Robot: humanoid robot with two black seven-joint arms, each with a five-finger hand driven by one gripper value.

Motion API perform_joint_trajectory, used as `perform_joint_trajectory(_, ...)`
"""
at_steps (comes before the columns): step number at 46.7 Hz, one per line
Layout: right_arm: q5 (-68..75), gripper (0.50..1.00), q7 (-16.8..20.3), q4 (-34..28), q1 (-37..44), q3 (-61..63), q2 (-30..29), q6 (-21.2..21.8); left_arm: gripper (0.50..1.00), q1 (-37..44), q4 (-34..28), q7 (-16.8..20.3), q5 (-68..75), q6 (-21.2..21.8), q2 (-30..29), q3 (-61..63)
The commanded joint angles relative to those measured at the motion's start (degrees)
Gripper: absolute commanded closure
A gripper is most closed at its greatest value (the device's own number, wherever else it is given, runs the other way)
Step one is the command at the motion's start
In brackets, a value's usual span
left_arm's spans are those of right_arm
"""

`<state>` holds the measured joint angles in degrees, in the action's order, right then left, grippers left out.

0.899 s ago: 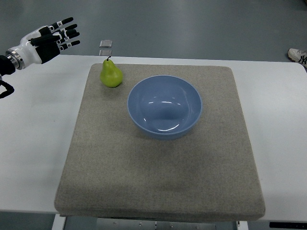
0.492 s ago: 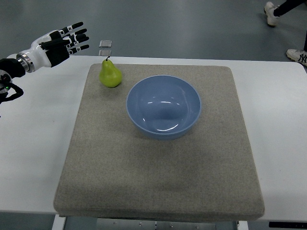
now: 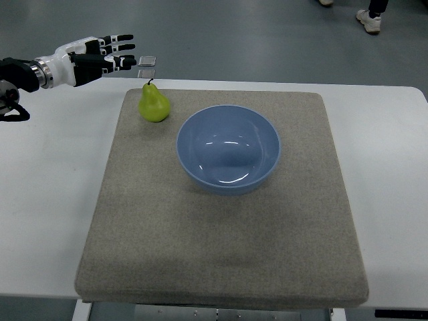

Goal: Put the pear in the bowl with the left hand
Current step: 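Move the left hand forward above the green pear, then lower the left hand and close its fingers around the green pear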

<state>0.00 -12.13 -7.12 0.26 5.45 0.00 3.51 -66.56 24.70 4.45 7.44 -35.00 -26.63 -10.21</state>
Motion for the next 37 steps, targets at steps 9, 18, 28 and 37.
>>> perform_joint_trajectory(9,0.00,0.574,0.00,0.00,0.00,0.00,0.00,0.00,0.504,-3.48,0.09,7.15,19.79,0.00,-0.09,0.01)
perform_joint_trajectory(18,0.00,0.574,0.00,0.00,0.00,0.00,0.00,0.00,0.504,-4.28,0.96,12.24,39.65,3.44,0.35,0.01)
perform_joint_trajectory(28,0.00,0.574,0.00,0.00,0.00,0.00,0.00,0.00,0.504,-4.19,0.96,13.83,53.02,14.52,4.21,2.12)
perform_joint_trajectory(37,0.00,0.574,0.00,0.00,0.00,0.00,0.00,0.00,0.506,-3.49,0.17,13.83,55.23,20.41,7.64,6.07)
